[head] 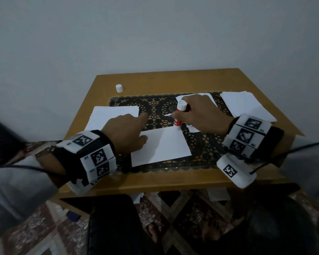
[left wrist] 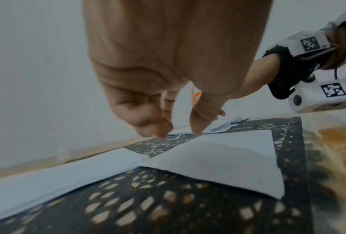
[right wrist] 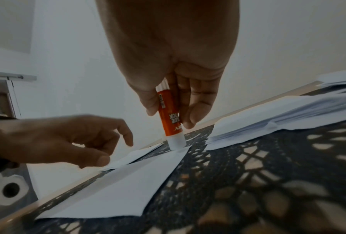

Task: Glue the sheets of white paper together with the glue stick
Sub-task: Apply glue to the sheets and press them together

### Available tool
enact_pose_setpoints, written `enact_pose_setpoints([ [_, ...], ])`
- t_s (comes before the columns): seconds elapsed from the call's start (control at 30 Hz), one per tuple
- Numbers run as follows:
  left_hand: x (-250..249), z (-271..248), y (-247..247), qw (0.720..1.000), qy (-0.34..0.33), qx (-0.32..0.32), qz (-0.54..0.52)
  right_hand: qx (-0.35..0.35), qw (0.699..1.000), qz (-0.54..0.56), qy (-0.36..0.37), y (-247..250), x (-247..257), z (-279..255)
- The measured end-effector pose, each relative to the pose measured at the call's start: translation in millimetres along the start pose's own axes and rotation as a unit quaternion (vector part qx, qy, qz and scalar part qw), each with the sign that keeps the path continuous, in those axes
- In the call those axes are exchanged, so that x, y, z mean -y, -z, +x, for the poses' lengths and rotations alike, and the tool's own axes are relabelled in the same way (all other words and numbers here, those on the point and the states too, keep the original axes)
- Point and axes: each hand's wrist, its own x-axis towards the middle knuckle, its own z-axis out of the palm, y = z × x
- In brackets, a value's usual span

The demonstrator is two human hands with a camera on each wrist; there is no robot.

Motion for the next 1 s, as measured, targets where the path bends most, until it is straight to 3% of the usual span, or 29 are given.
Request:
enact_pose_setpoints([
  [0.1,-13.6,5.7,0.5,0.99,-0.112,0.029,-0.079,0.019,1.0,-0.009,0.001,-5.8,1.6,4.3],
  [0.2,-24.6,11.8,-3.4,0.982,-0.156,0.075,-0.081,0.011,1.0,0.017,-0.009,-6.6,3.2,5.5],
  [0.63,-27.2,20.4,-7.8,0.981,-0.168,0.088,-0.03,-0.038,0.996,0.074,-0.022,-13.0,-1.1,0.3],
  [1.0,-29.5,23.7,-6.6,0.981,-0.166,0.1,-0.018,-0.015,0.997,0.071,-0.016,-8.1,-0.2,-12.4],
])
